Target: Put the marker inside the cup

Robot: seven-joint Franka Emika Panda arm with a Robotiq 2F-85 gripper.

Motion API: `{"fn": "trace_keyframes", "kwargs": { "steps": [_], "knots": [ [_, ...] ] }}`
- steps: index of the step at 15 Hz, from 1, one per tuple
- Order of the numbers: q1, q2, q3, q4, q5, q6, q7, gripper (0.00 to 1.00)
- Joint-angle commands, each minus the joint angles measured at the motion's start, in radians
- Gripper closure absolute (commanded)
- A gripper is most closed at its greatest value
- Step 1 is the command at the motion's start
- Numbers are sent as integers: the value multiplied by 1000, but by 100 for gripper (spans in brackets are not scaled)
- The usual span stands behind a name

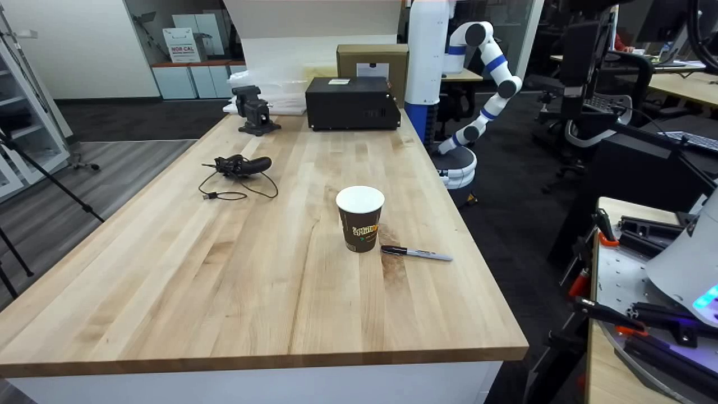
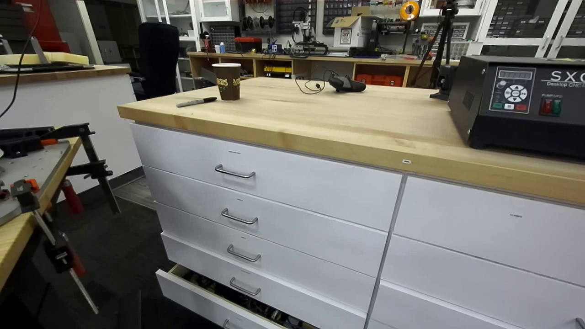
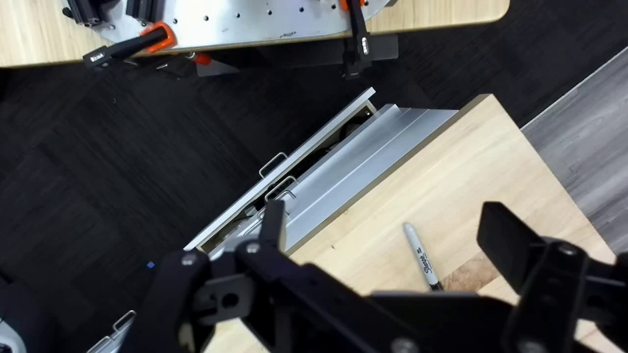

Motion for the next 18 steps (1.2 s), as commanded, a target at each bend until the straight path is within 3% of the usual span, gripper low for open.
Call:
{"fn": "trace_keyframes", "kwargs": {
  "steps": [1, 8, 18],
  "knots": [
    [0, 0, -1, 1, -1, -2, 0, 0],
    [48, 119, 84, 37, 21, 183, 14, 0],
    [149, 430, 150, 45, 2, 590, -33, 0]
  ]
}}
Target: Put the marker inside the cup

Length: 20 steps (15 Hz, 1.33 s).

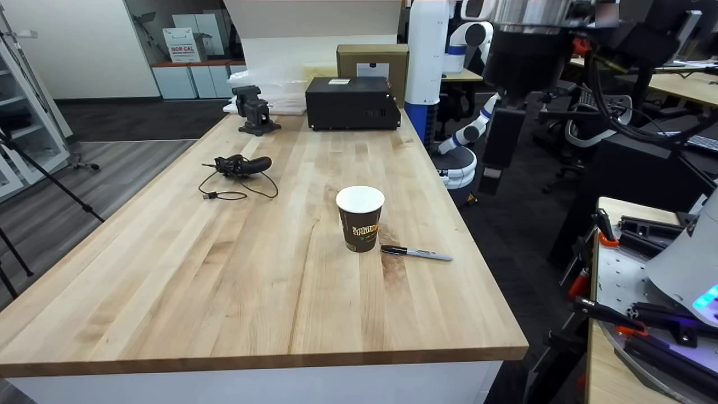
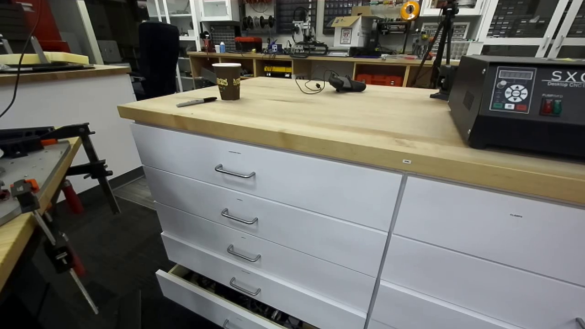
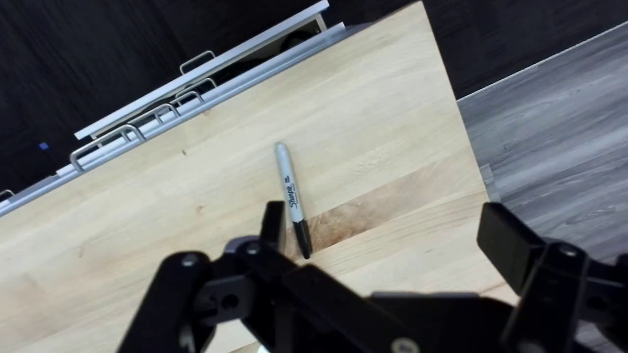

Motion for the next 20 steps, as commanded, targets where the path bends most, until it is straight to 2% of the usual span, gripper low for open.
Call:
{"fn": "trace_keyframes", "kwargs": {
  "steps": [1, 5, 8, 11, 16, 20],
  "knots": [
    [25, 154, -1, 32, -22, 118, -28, 0],
    [7, 287, -22, 72, -100, 185, -55, 0],
    [-13, 374, -66, 131, -182, 168, -92, 0],
    [-27, 458, -122, 218, -216, 147, -158, 0],
    [-39, 584, -169, 353, -177, 92, -271, 0],
    [-42, 607, -172, 363, -135, 57, -295, 0]
  ]
}}
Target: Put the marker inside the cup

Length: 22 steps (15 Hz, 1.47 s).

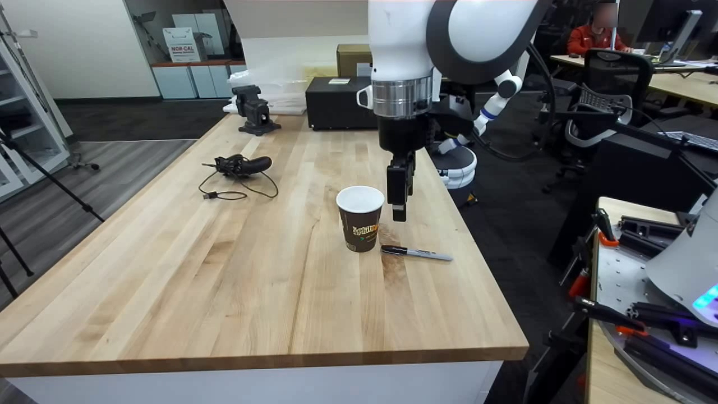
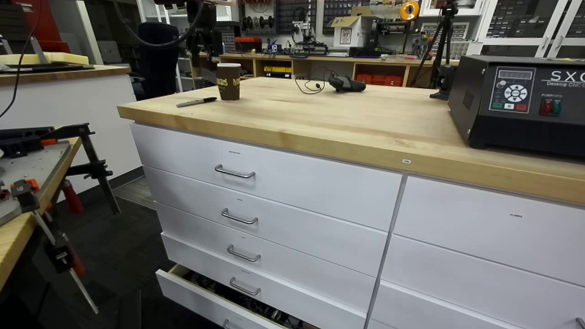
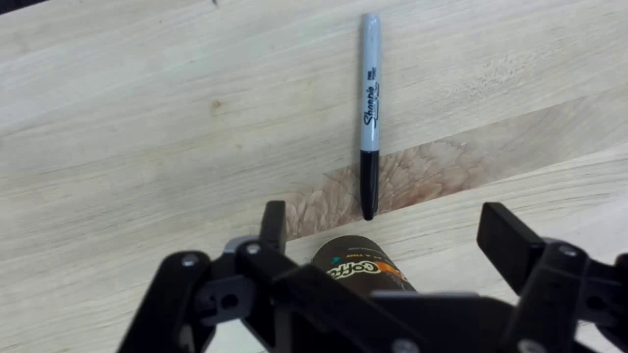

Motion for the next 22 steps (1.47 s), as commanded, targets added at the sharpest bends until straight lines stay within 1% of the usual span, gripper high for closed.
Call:
{"fn": "trace_keyframes", "kwargs": {
  "steps": [1, 10, 15, 16, 17, 18, 20, 21, 22],
  "knots": [
    [-3, 14, 1, 13, 45, -46, -16, 0],
    [10, -17, 14, -130, 153, 13, 26, 0],
    [33, -8, 22, -197, 147, 82, 80, 0],
    [37, -4, 24, -203, 146, 94, 93, 25],
    [41, -3, 26, -210, 147, 104, 104, 24],
    [45, 0, 27, -213, 145, 112, 113, 11],
    [52, 9, 30, -214, 140, 123, 133, 3],
    [56, 13, 30, -212, 135, 124, 144, 5],
    [59, 15, 30, -210, 132, 124, 148, 24]
  ]
}}
